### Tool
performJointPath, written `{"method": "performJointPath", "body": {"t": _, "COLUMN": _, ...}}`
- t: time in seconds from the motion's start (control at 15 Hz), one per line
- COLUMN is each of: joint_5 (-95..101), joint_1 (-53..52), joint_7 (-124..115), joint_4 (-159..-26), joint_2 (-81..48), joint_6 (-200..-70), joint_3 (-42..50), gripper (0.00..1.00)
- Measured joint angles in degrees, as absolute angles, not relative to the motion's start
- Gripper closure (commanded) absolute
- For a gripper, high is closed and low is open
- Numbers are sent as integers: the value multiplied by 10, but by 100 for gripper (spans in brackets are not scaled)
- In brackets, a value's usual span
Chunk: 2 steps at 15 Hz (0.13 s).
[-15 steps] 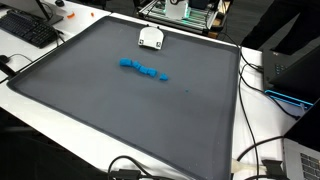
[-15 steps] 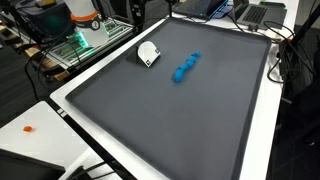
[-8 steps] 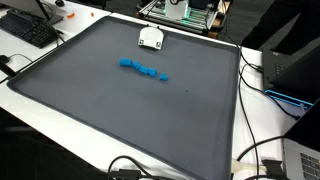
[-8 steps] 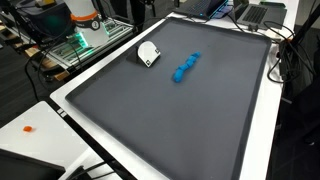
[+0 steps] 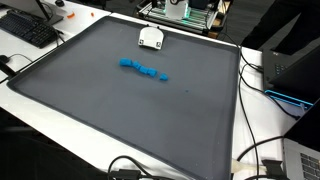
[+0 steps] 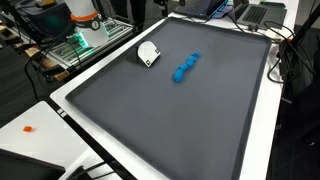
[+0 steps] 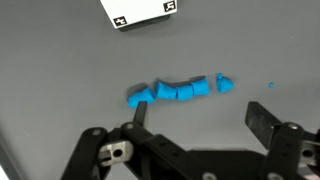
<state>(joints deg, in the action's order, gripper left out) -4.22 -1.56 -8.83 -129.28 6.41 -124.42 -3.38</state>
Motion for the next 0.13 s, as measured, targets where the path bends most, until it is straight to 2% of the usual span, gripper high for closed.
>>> {"method": "performJointPath", "body": {"t": 0.13, "joint_5": -42, "joint_1": -15, "joint_7": -88, "joint_4": -1292, "joint_2": 64, "joint_6": -1244, "joint_3": -33, "gripper": 0}}
